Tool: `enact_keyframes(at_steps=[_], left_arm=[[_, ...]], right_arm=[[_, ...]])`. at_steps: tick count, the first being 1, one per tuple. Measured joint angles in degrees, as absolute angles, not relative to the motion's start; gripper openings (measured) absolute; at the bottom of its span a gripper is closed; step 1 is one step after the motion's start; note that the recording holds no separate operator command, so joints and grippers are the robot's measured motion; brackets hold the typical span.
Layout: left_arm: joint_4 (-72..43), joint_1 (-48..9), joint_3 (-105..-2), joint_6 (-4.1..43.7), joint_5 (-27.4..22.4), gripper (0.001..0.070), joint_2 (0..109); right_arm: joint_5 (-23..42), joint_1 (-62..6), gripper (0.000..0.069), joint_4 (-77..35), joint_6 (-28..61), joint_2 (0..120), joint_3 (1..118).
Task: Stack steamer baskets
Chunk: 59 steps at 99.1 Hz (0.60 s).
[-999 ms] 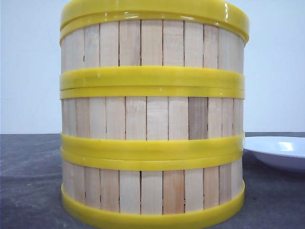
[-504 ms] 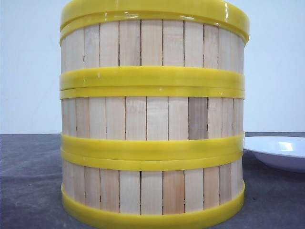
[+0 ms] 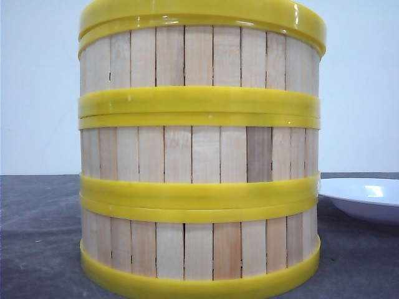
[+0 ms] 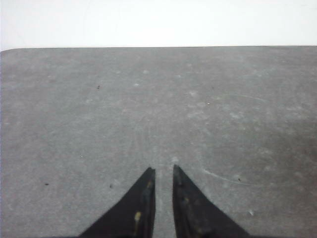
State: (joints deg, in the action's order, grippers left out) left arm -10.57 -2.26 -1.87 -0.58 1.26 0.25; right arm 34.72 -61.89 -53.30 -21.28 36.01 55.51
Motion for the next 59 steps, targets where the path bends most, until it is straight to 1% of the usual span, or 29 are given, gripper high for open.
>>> enact_keyframes(at_steps=[39, 49, 59], left_arm=[[-10.57, -2.26, -1.87, -0.60, 1.26, 0.0037, 0.25], [-10.57, -2.26, -1.87, -0.58, 1.26, 0.0037, 0.25], [-10.57, -2.26, -1.87, -0.60, 1.26, 0.0037, 0.25]], right_arm=[[34.89, -61.43, 0.0009, -53.28, -20.82, 35.64, 55.51], [35.57, -59.02, 0.0009, -52.23, -20.36, 34.72, 55.51], [35.59, -54.15, 0.0009, -49.32, -18.59, 33.80, 55.51]])
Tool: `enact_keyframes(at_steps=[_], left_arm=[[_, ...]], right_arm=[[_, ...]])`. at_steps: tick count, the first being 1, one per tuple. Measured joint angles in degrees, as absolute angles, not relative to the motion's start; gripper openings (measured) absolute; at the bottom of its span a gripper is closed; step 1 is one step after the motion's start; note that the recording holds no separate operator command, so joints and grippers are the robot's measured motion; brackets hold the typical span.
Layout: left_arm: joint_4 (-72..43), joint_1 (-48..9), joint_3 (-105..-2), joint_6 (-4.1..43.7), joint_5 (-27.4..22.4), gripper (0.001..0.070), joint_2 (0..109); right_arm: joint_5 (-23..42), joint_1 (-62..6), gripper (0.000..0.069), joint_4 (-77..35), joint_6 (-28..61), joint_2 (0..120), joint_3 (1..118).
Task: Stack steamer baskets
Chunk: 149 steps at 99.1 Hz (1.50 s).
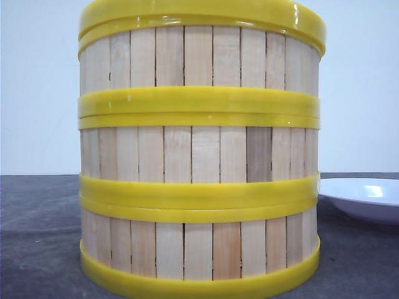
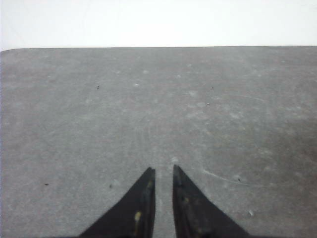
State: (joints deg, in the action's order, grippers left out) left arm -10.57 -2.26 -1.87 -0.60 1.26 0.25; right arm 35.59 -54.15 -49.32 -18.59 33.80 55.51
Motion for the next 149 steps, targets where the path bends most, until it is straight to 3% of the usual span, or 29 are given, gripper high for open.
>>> enact_keyframes(at_steps=[16, 39, 53, 69, 89, 114, 149], left_arm=[[-10.57, -2.26, -1.87, -0.58, 1.26, 0.0037, 0.25], [-10.57, -2.26, -1.87, -0.58, 1.26, 0.0037, 0.25], [-10.57, -2.26, -1.87, -0.58, 1.26, 0.0037, 0.25], [-10.57, -2.26, -1.87, -0.58, 1.26, 0.0037, 0.25], [-10.57, -2.26, -1.87, -0.58, 1.26, 0.0037, 0.25], [-10.57, -2.26, -1.87, -0.58, 1.26, 0.0037, 0.25], [-10.57, -2.26, -1.87, -0.58, 1.26, 0.0037, 0.25]], right_arm=[[30.65, -42.81, 0.0009, -45.82, -13.02, 33.08, 55.51], [15.57, -21.85, 0.0009, -40.97, -4.95, 30.15, 54.33], [8.38, -10.44, 0.0009, -33.63, -1.32, 26.35, 48.82], [4.19, -2.13, 0.0009, -26.28, -0.19, 21.26, 39.57], [1.06, 2.72, 0.0009, -18.57, -0.14, 14.15, 25.23], [0.91, 3.38, 0.0009, -10.74, -1.21, 5.41, 8.36], [-3.31, 3.40, 0.0009, -9.06, -3.29, 0.30, 1.58]])
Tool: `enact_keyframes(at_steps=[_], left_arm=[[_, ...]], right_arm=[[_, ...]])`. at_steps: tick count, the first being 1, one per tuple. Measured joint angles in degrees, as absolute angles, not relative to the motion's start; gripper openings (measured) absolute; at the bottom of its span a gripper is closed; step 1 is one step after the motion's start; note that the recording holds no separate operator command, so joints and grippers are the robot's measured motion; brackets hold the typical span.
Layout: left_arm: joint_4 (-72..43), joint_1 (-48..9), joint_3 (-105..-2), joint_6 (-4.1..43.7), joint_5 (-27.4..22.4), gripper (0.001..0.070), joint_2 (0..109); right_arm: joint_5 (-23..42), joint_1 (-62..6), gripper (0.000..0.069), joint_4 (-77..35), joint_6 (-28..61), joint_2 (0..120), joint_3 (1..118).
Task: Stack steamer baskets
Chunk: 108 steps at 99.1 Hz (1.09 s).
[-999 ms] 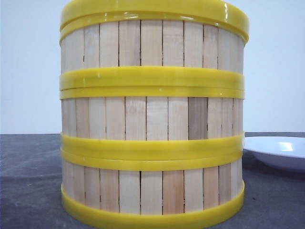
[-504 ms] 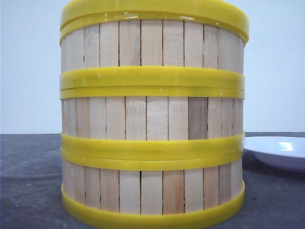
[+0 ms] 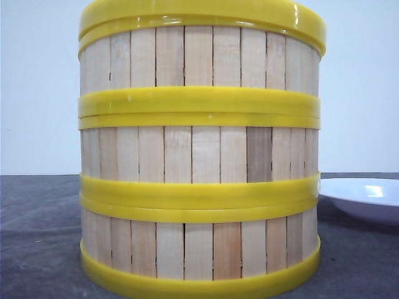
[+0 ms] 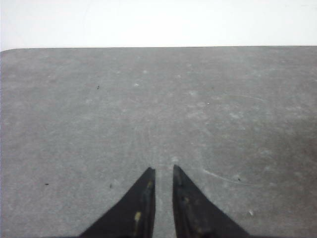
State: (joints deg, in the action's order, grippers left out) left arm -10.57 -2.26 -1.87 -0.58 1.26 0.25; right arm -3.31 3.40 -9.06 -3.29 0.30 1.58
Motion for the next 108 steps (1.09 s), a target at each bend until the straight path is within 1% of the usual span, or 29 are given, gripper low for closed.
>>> enact_keyframes(at_steps=[108], left_arm=[[-10.57, -2.26, -1.87, -0.58, 1.26, 0.0037, 0.25]], right_arm=[[-3.05, 3.40, 0.0009, -9.17, -3.27, 0.30, 0.89]])
